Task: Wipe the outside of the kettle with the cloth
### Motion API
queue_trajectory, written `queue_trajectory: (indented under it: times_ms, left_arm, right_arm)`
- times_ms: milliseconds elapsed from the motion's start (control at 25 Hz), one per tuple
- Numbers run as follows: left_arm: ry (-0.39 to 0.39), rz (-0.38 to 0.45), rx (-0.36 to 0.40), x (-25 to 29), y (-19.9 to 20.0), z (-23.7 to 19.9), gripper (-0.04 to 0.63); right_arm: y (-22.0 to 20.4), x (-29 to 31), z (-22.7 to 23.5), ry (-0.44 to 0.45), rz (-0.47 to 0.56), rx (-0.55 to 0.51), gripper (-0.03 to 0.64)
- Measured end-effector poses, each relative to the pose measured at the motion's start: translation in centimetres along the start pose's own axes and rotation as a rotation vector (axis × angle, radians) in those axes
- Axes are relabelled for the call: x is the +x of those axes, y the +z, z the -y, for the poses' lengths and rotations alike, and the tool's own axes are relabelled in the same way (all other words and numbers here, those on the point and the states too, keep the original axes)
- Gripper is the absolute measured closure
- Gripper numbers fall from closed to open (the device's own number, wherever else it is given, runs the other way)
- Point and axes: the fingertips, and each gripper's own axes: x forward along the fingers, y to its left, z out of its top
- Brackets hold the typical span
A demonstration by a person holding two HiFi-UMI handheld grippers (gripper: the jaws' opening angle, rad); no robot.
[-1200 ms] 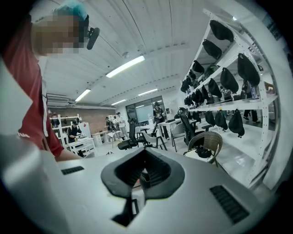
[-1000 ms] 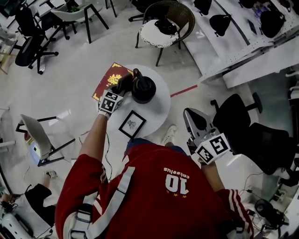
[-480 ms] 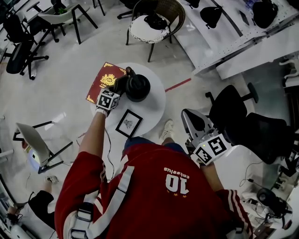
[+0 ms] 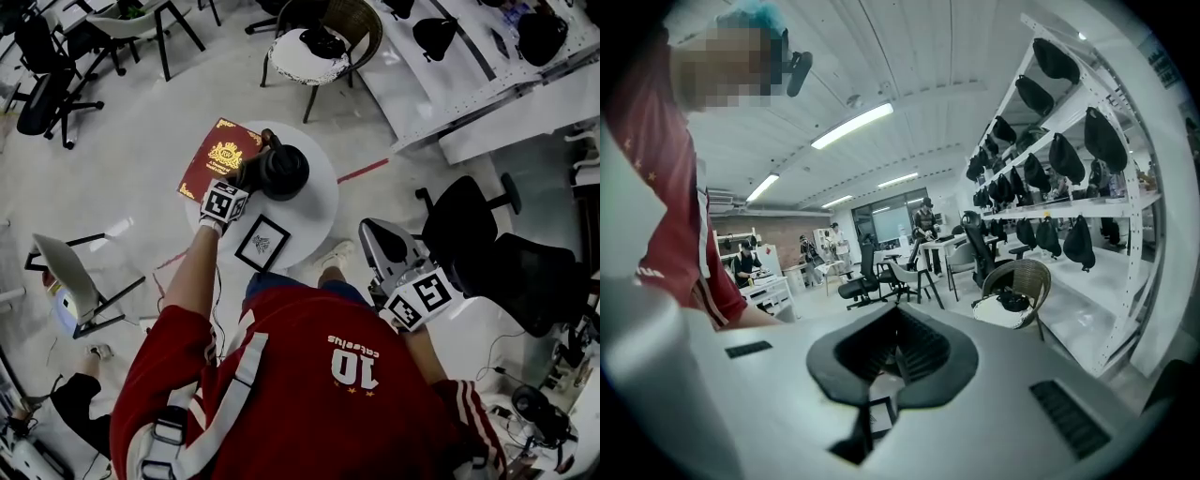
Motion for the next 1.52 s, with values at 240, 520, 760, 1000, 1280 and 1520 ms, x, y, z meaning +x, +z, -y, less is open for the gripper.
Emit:
queue_trajectory:
  times_ms: [240,520,760,1000,1280,1520]
  left_arm:
    - [0.012,0.021,-0.073,-0.2,-0.4,0.5,0.546]
    - [0.049,0.033,-0.144,-0.3,-0.6,1.8,0.546]
    - [0.1,0.049,-0.213,-0.9,-1.1,2.2,0.546]
    - [0.168,0.076,-0.252,-1.5,-1.7,2.9,0.546]
    - [0.275,0.084,-0.243,-1.3,-1.5,4.1,0.546]
    - [0.359,0.114,-0.306,-1.3,-1.1,4.7,0.546]
  right_arm:
    - [0.5,0.4,-0.1,0.023,0.007,-0.012,0.601]
    - [0.7,0.9,0.3,0.072,0.011,-0.016,0.601]
    - [1.5,2.0,0.5,0.143,0.016,-0.031,0.601]
    - [1.8,2.1,1.5,0.213,0.013,-0.036,0.601]
    - [2.2,1.3,3.7,0.274,0.019,-0.028,0.601]
    - [1.9,0.6,5.5,0.305,0.012,-0.018,0.601]
